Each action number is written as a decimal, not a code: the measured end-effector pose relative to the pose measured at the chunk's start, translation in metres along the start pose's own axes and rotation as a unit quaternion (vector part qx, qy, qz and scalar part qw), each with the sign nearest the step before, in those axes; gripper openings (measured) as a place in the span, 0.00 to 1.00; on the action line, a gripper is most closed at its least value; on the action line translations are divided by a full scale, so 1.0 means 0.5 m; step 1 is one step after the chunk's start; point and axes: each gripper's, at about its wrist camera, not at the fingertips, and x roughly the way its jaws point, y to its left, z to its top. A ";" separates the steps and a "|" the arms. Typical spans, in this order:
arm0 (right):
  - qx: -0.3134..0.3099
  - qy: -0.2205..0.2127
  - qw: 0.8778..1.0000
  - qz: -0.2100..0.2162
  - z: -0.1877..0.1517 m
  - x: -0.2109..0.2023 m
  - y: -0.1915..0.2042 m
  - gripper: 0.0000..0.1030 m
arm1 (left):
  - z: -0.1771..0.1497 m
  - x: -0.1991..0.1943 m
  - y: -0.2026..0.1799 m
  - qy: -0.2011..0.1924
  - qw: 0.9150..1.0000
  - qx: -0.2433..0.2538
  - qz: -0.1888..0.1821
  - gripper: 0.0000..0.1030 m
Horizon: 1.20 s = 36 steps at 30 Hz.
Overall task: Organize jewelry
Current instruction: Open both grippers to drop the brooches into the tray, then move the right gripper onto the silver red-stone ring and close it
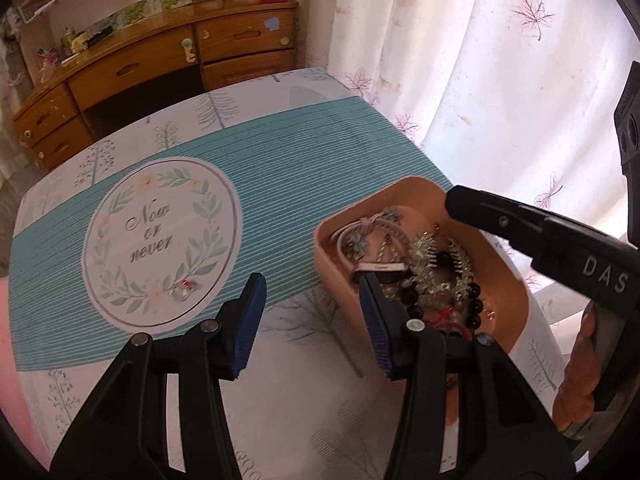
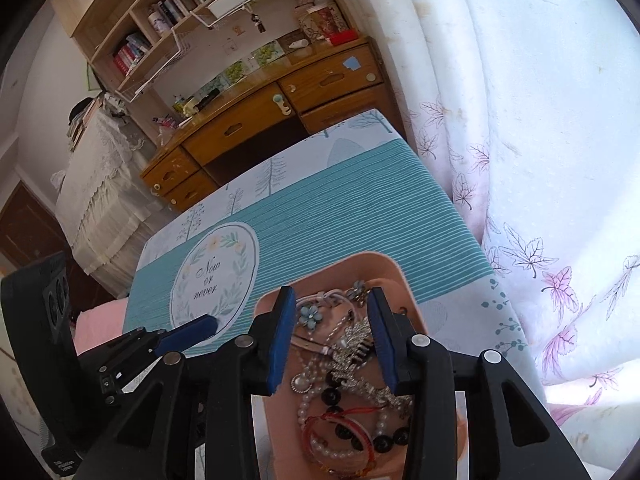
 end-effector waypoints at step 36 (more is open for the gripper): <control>0.016 0.257 0.965 0.041 -0.024 0.290 0.386 0.35 | -0.142 -0.184 0.398 -0.017 0.967 -0.219 0.130 0.44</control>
